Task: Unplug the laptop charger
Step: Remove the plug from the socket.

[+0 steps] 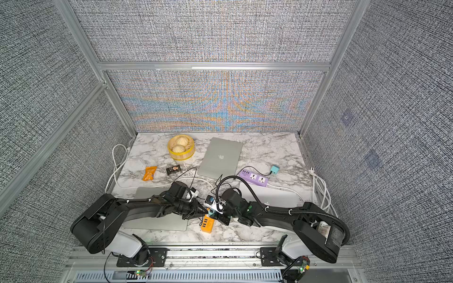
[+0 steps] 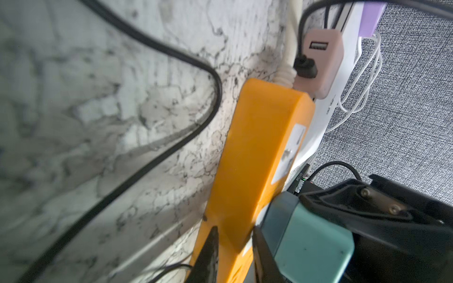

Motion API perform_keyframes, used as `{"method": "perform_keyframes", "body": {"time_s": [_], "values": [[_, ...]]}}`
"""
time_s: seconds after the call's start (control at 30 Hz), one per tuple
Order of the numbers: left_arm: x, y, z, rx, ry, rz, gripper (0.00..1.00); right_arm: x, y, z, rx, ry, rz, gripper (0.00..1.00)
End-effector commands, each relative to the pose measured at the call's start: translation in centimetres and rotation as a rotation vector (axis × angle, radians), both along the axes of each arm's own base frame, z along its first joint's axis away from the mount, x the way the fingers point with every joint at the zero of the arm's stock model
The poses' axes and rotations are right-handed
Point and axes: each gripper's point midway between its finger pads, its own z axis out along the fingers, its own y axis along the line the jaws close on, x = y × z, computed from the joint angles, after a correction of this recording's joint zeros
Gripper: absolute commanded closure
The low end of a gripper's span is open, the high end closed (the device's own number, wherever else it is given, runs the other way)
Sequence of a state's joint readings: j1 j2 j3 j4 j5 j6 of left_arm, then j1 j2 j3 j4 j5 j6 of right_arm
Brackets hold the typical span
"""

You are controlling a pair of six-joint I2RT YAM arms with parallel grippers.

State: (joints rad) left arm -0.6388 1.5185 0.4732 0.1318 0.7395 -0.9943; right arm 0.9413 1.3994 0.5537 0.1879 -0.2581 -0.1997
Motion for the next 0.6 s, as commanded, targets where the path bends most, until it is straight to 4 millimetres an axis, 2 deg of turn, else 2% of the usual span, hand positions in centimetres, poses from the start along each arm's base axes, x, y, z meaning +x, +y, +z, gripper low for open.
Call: {"method": "perform_keyframes", "body": {"time_s": [0.0, 0.2, 0.57], "values": [[-1.0, 3.0, -3.5, 0.204, 0.064, 0.054, 0.77, 0.3, 0.9, 1.2, 0.049, 0.001, 0.004, 0.76], [-1.2, 3.1, -3.9, 0.209, 0.075, 0.054, 0.77, 0.4, 1.0, 2.0, 0.055, -0.036, 0.023, 0.77], [0.0, 2.1, -2.3, 0.164, 0.042, 0.069, 0.77, 0.5, 1.3, 2.8, 0.063, -0.063, 0.043, 0.78]]}}
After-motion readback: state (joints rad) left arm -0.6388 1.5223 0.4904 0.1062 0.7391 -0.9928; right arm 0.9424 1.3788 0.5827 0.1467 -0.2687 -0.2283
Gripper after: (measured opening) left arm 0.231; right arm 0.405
